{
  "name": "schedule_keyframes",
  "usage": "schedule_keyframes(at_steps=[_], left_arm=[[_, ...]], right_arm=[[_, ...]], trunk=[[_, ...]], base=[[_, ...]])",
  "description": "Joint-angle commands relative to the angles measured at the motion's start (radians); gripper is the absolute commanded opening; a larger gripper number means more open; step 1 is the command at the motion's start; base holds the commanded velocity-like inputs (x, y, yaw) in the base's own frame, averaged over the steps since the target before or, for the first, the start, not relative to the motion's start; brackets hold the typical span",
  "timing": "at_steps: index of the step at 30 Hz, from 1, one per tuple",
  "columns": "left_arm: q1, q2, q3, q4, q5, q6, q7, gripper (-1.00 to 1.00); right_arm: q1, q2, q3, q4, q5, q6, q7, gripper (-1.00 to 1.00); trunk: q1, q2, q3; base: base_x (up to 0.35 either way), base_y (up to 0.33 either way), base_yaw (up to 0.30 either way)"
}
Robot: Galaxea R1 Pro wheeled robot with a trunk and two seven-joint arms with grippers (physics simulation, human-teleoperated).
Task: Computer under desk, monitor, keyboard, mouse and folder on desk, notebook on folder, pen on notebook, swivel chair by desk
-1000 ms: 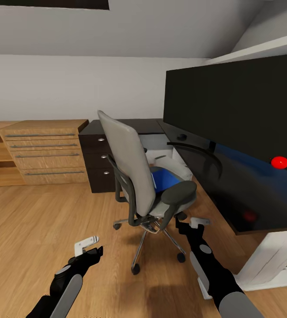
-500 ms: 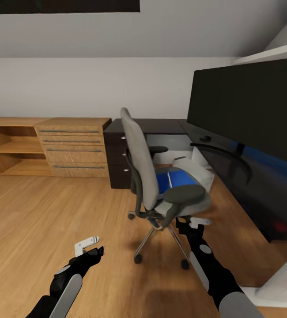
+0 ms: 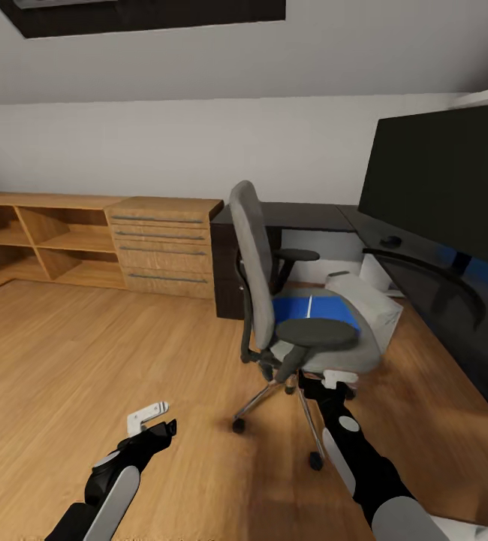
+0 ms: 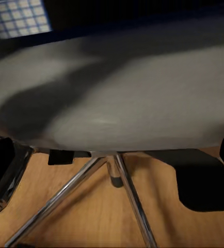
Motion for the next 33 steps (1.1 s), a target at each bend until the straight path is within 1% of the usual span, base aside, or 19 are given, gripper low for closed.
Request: schedule_keyframes(at_steps=[1,8,15,20,33], left_arm=[[-0.001,0.001,-0.003,-0.001,0.009,0.001,0.01,1.0],[-0.001,0.001,-0.003,0.0,0.009,0.001,0.01,1.0],[-0.001,0.0,-0.003,0.005,0.009,0.001,0.009,1.0],[-0.001,0.0,-0.003,0.005,0.01,0.001,0.009,1.0],[-0.001,0.001,-0.003,0.006,0.009,0.001,0.009,1.0]], right_arm=[[-0.001,-0.001,0.005,0.0,-0.01,-0.005,-0.006,1.0],[-0.001,-0.001,0.006,0.0,-0.01,-0.005,-0.005,1.0],[-0.001,-0.001,0.006,0.0,-0.01,-0.004,-0.002,1.0],[-0.001,-0.002,0.005,0.0,-0.01,-0.004,-0.001,1.0],[0.0,-0.002,0.005,0.0,-0.01,-0.004,-0.001,1.0]], trunk=[[0.0,0.0,-0.001],[0.0,0.0,-0.001],[0.0,0.0,-0.001],[0.0,0.0,0.002],[0.0,0.0,0.015]], base=[[0.0,0.0,0.277],[0.0,0.0,0.248],[0.0,0.0,0.03],[0.0,0.0,-0.123],[0.0,0.0,-0.209]])
